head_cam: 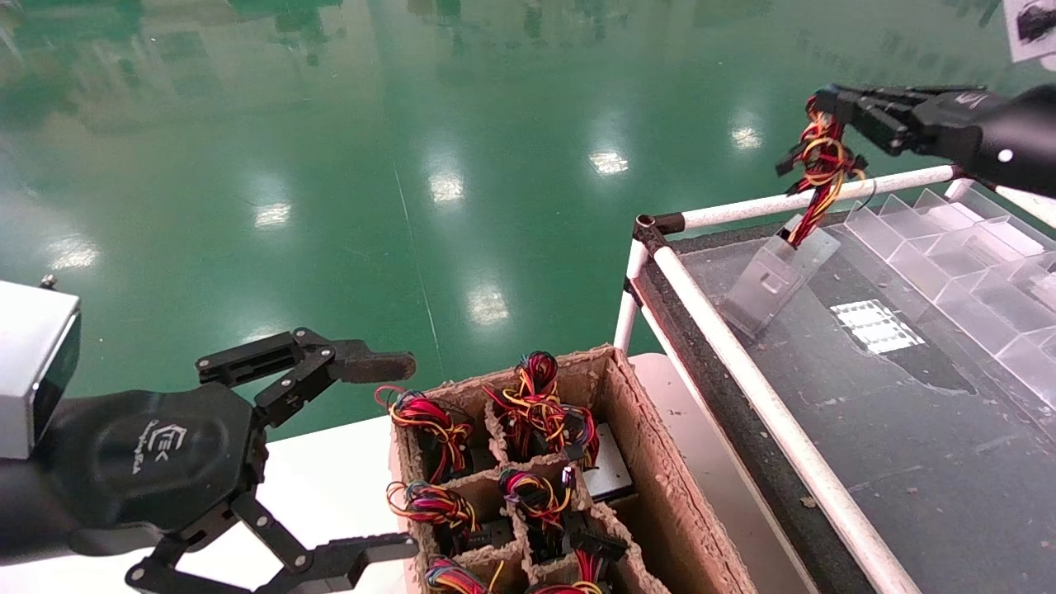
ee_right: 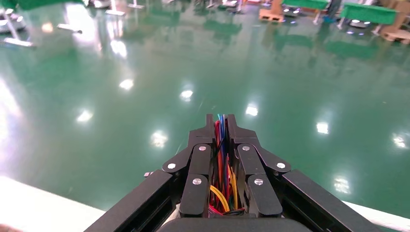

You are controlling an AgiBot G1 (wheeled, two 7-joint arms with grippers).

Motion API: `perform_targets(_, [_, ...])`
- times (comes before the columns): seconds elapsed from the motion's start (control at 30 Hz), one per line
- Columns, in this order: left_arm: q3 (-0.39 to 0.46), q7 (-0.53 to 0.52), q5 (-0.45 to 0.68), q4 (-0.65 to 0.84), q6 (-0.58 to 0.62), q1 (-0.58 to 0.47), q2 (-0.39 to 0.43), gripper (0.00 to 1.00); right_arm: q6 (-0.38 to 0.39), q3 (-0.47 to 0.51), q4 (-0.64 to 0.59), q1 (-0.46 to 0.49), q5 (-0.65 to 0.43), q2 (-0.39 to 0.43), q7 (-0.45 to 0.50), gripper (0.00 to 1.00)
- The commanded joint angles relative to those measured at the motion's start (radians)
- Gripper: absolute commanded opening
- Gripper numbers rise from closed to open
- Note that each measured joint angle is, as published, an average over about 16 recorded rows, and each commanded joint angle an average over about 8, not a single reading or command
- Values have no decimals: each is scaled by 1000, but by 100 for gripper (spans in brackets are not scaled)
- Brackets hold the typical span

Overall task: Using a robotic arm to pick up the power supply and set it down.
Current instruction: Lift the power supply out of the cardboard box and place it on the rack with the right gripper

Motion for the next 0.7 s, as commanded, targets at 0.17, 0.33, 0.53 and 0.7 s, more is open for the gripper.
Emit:
perform_targets(0.17, [0, 0, 0, 0, 0, 0, 0, 100, -10, -18, 5, 1, -26, -9, -25, 0])
perform_targets(0.33, [0, 0, 0, 0, 0, 0, 0, 100, 10, -27, 3, 4, -40, -30, -45, 0])
perform_targets(0.53, [1, 0, 0, 0, 0, 0, 0, 100, 24, -32, 2, 8, -46, -62, -57, 0])
perform_targets(0.7, [1, 0, -1, 0, 0, 0, 0, 100, 32, -35, 3, 11, -51, -92, -65, 0])
